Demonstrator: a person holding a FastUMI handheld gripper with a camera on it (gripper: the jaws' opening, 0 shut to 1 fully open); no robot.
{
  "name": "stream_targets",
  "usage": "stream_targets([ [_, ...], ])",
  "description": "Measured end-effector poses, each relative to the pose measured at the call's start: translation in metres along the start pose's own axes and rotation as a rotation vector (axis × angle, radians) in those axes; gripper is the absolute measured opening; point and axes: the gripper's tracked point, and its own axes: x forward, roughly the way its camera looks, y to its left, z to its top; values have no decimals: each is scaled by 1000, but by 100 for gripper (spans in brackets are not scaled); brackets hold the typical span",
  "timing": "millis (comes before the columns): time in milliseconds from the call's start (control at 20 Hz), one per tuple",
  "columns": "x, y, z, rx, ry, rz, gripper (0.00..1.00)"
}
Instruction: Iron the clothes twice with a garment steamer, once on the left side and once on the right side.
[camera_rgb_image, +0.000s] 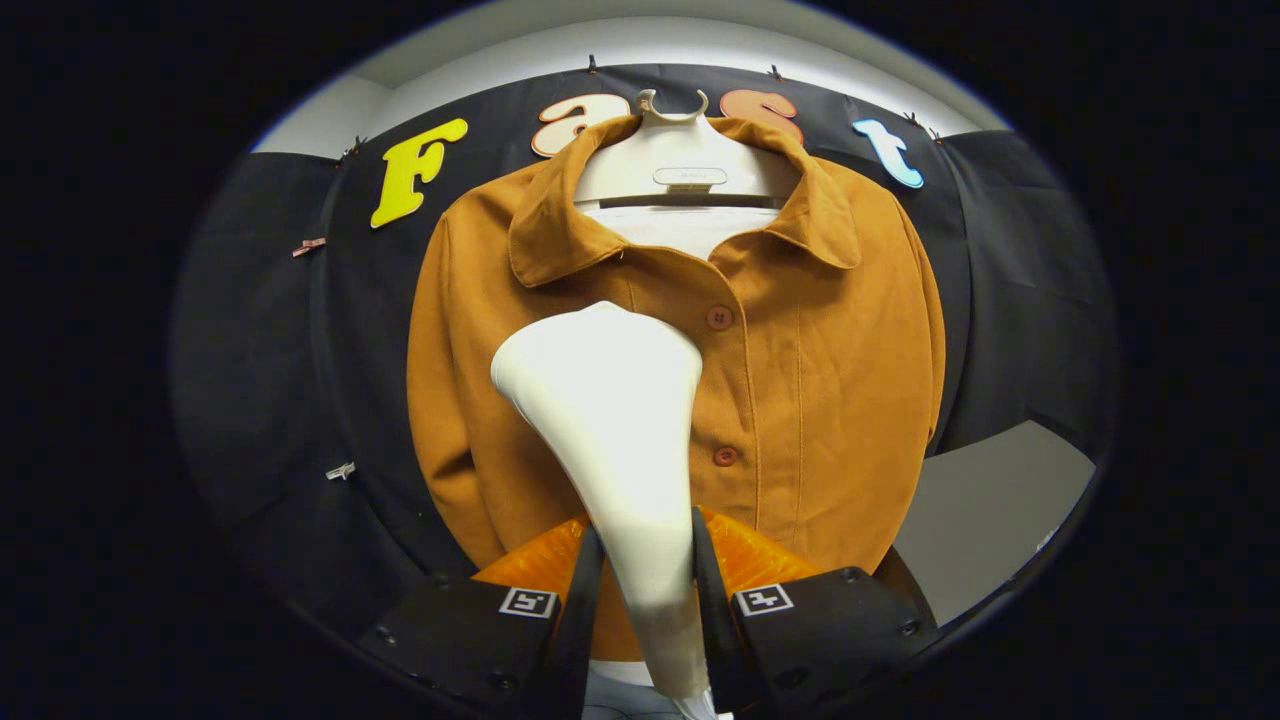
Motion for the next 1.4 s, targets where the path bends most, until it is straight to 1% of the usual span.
stream_targets([
  [600, 31, 12, -35, -9, 101, -8, 50],
  [900, 37, 14, -48, -4, 133, -4, 50],
  [1400, 43, 10, -85, 3, 220, -8, 50],
])
